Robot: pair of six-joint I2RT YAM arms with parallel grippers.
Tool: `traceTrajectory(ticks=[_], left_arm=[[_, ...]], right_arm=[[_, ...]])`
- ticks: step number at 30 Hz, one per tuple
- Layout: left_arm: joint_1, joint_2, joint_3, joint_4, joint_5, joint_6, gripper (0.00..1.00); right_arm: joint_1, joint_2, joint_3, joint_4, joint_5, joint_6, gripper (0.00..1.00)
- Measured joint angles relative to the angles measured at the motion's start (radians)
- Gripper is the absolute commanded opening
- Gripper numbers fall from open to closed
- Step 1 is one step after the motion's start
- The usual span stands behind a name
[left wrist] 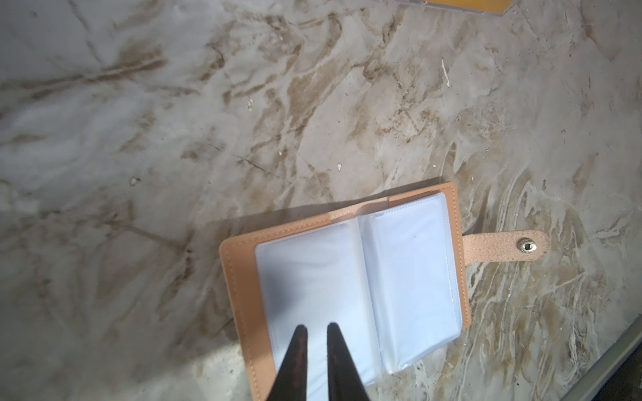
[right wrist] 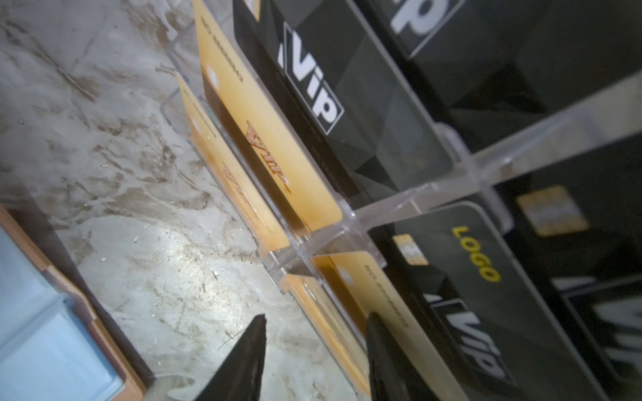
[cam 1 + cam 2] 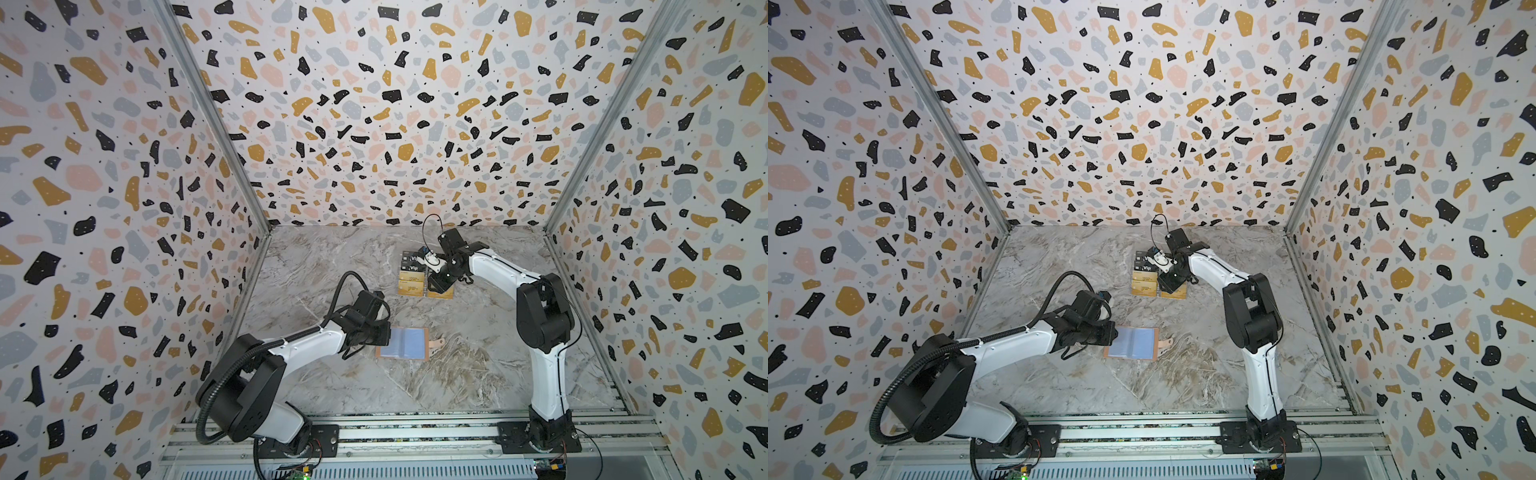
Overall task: Insert credit cards into a card holder
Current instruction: Pick up the credit card from the storage box.
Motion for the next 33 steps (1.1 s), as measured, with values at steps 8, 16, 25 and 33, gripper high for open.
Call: traceTrajectory(ticks=[8,16,25,33], left_arm=[[0.0,0.011,0.0,-0.006,0.0,0.011,0.15],[0.0,0.005,0.0,-0.005,-0.001,0.011,0.16],[0.0,0.0,0.0,-0.005,-0.003,0.0,0.16],[0.0,-0.014,0.0,-0.005,-0.003,-0.007,0.17]], right_arm=[[0.002,0.0,-0.027,0.005,0.014,-0.017,0.45],[0.004,-0.034,-0.089,0.027,0.029,-0.039,0.44],[0.014,-0.074,-0.12,0.052,0.036,-0.063,0.43],[0.021,-0.074,-0.138,0.058,0.064,-0.079,0.4]])
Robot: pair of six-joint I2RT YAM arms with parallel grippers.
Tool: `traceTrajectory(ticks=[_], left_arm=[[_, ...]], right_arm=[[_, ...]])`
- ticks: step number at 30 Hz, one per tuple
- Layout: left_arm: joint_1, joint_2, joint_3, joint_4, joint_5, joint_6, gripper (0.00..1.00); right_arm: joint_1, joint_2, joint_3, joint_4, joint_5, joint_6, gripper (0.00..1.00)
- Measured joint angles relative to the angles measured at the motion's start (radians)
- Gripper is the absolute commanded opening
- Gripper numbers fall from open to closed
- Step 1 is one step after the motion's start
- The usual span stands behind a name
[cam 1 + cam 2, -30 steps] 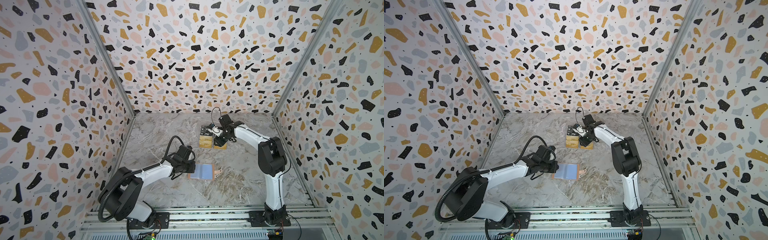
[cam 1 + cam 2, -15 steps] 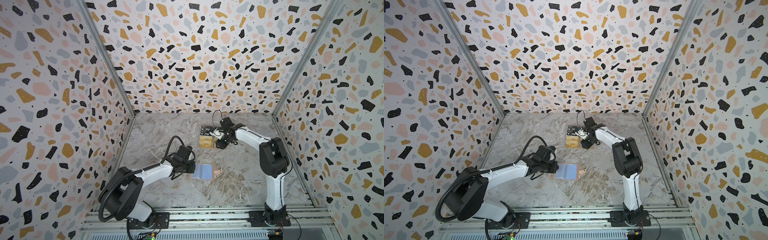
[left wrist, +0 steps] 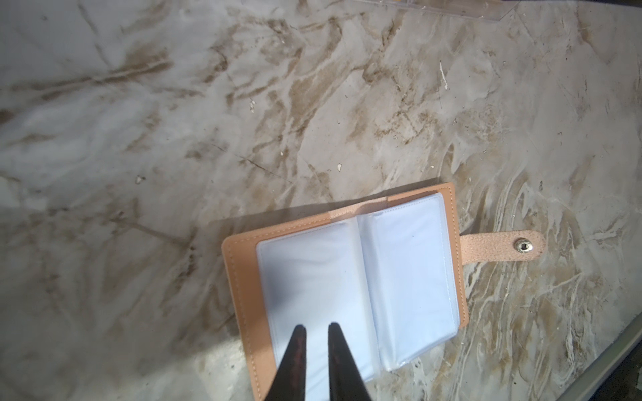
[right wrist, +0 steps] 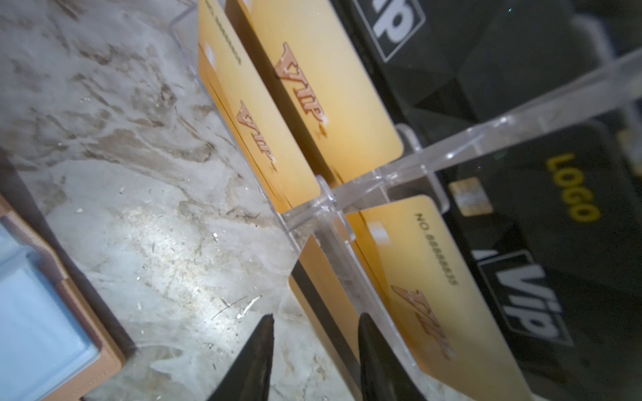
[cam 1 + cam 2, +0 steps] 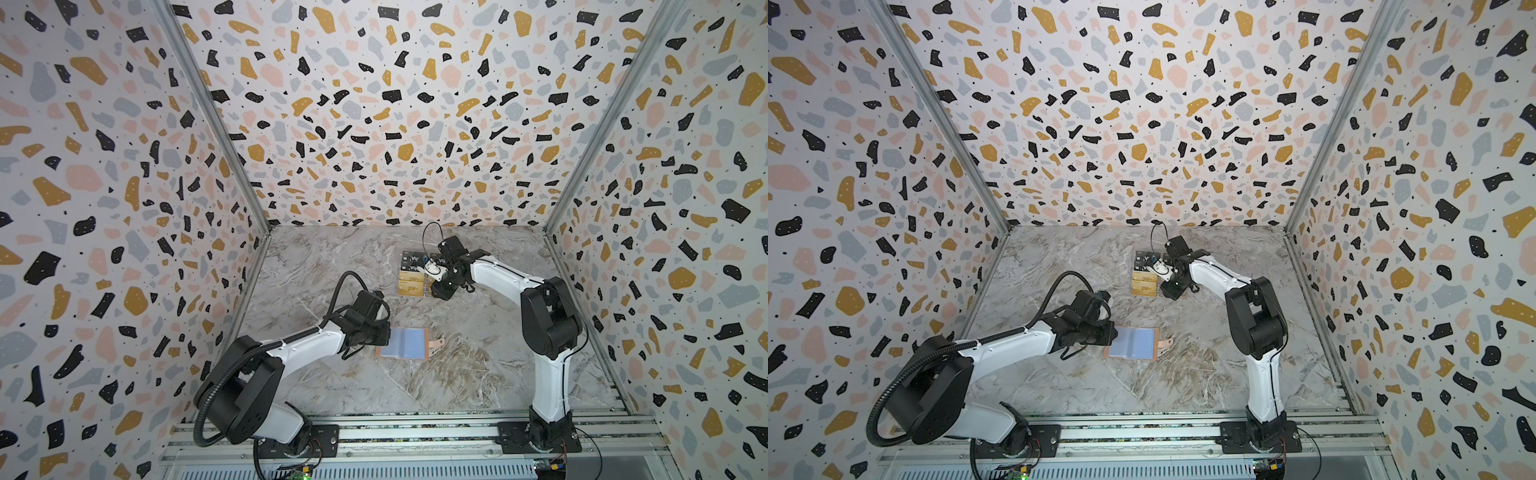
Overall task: Insert credit cards into a card holder
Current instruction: Pick up the credit card from the storage box.
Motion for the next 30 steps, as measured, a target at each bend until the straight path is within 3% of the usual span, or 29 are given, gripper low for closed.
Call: traceTrajectory(ticks=[14,21,24,30], left_arm=[[0.0,-0.005,-0.002,0.0,0.001,-0.002,0.18],[0.0,-0.011,-0.009,0.004,0.024,-0.005,0.19],[0.0,-0.011,-0.009,0.005,0.027,-0.005,0.19],[0.0,-0.011,-0.009,0.005,0.028,-0.005,0.19]], right_arm=[[0.011,0.0,-0.024,0.039,0.064,-0.021,0.42],[0.014,0.0,-0.026,0.04,0.045,-0.034,0.34],[0.014,0.0,-0.028,0.041,0.042,-0.043,0.25],[0.014,0.0,-0.032,0.041,0.039,-0.051,0.23]])
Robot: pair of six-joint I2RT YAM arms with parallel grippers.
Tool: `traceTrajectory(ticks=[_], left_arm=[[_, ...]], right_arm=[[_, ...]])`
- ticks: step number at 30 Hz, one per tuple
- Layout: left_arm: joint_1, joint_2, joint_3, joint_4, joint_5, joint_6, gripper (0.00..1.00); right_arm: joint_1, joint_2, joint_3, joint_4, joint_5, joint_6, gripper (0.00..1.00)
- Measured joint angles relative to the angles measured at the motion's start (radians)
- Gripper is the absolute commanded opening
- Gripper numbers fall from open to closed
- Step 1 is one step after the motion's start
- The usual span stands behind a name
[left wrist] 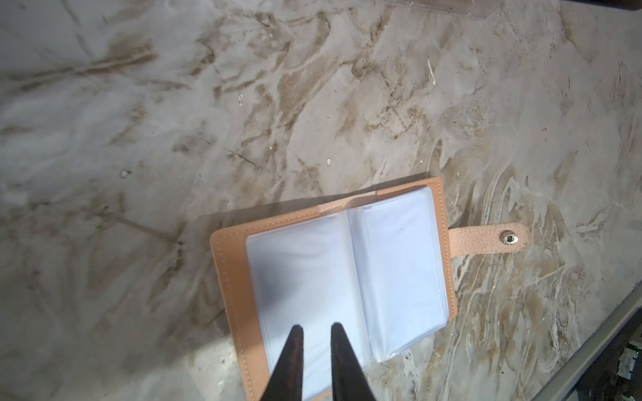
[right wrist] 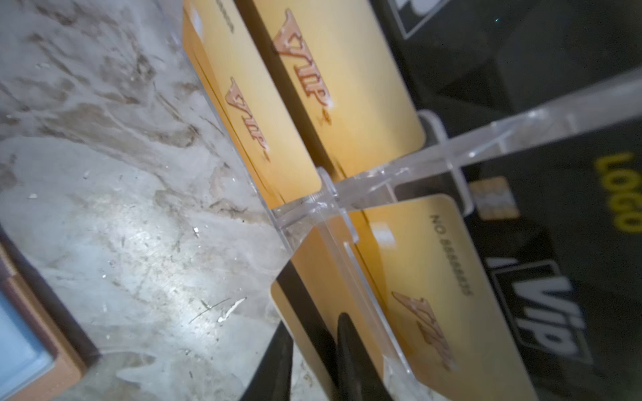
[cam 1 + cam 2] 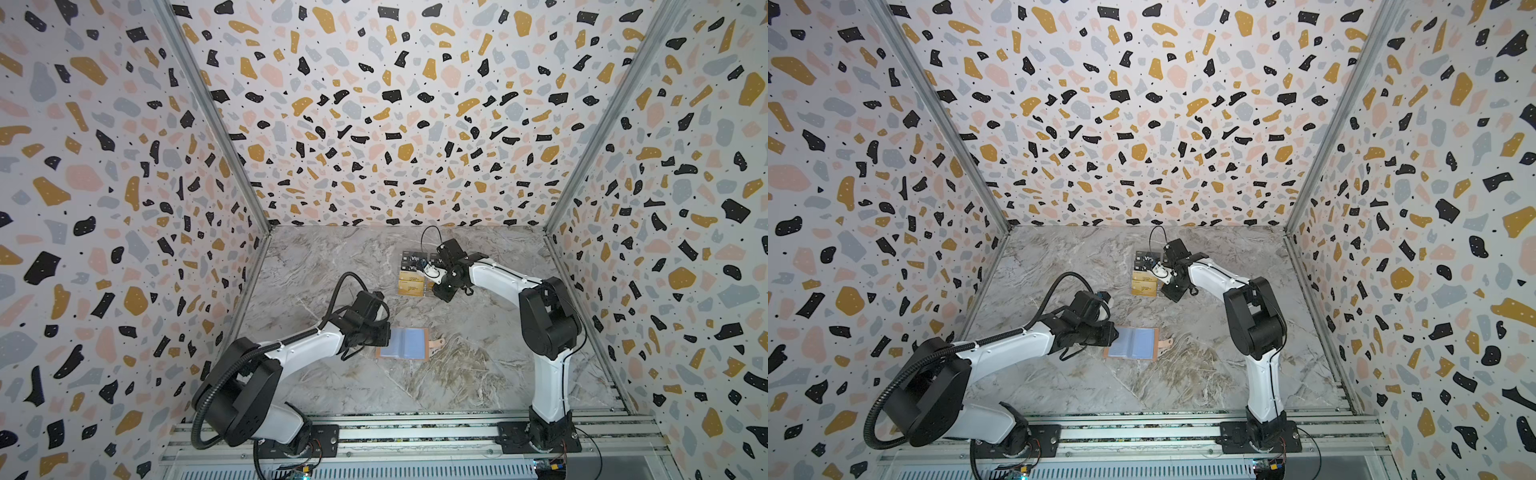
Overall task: Insert credit cards into a card holder
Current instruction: Pick up the credit card from the storage box.
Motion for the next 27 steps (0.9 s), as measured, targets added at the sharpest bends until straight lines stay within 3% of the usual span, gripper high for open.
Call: traceTrajectory(ticks=[7,27], left_arm=[[0.0,0.0,0.0,0.0,0.003,-0.002,0.19],[0.0,0.0,0.0,0.026,0.029,-0.026,0.2]], right_arm=[[0.0,0.0,0.0,0.006,0.001,-0.019,0.13],[0.001,-0.005,0.0,0.037,0.004,-0.068,0.05]])
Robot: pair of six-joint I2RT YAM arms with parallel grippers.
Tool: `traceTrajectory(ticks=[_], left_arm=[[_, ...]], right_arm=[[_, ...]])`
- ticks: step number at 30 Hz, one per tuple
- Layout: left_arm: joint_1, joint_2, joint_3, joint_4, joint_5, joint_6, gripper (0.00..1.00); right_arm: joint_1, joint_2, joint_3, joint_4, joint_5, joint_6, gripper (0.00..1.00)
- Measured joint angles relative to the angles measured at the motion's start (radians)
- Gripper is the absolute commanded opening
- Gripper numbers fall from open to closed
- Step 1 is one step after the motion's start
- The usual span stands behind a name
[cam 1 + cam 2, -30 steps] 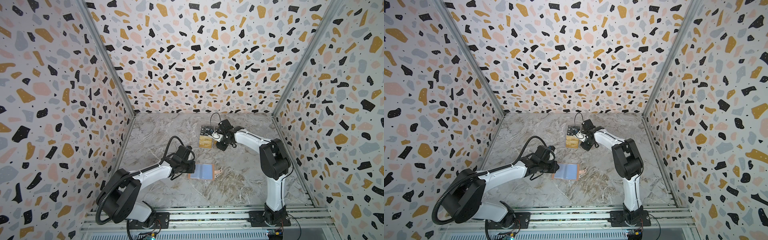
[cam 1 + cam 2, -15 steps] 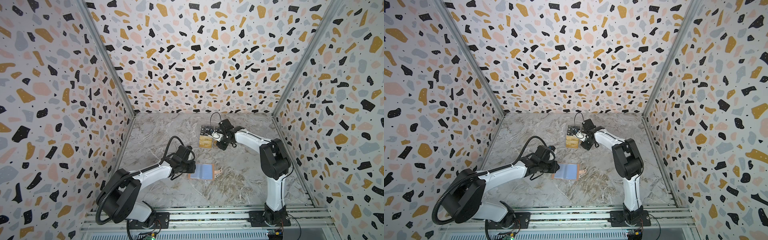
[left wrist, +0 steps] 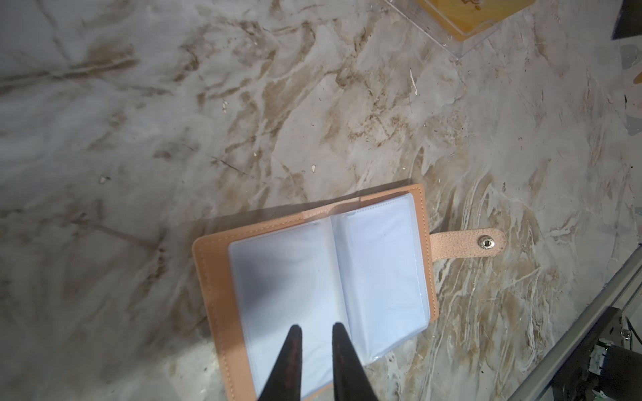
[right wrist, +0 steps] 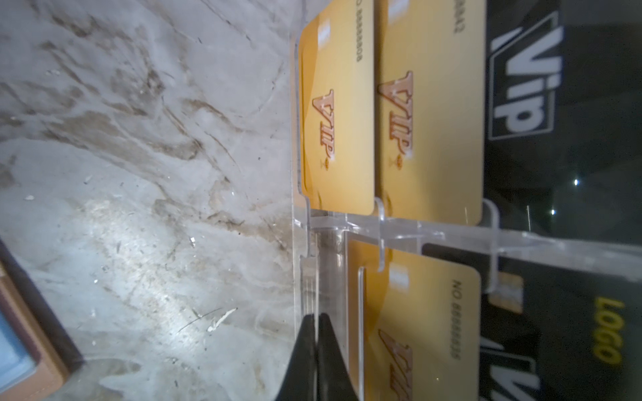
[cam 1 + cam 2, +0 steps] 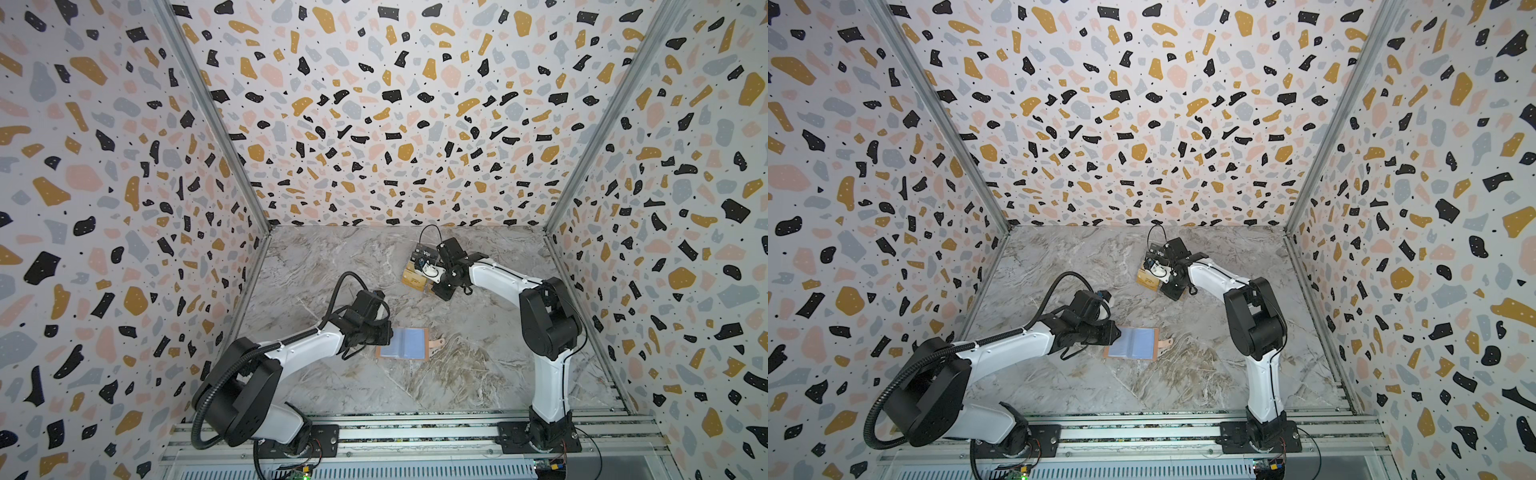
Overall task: Insert credit cards into a card holder
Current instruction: Pick up the credit card from the storage box, then insert the credit card into the card slot.
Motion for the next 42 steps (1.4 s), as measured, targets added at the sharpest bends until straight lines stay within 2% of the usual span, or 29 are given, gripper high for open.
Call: traceTrajectory(ticks=[2,16,26,31,37,42], left_arm=[[0.0,0.0,0.0,0.0,0.0,0.0,0.2],[0.0,-0.016,0.0,-0.001,-0.01,-0.01,0.2],[0.0,-0.057,-0.017,-0.002,-0.071,-0.011,0.2],[0.0,-0.084,-0.031,-0.008,-0.114,-0.002,0.19],[-0.001,-0.103,-0.042,0.001,-0.163,0.006,0.16],[-0.021,-0.113,-0.084,0.021,-0.172,0.001,0.11]], right_arm=[[0.001,-0.001,-0.002,0.001,0.001,-0.001,0.0],[0.001,-0.083,-0.011,0.011,-0.019,-0.002,0.0],[0.008,-0.181,-0.025,0.048,-0.122,0.14,0.0],[0.031,-0.321,-0.149,0.126,-0.241,0.295,0.0],[0.049,-0.516,-0.451,0.401,-0.447,0.638,0.0],[0.111,-0.555,-0.672,0.638,-0.51,0.927,0.0]])
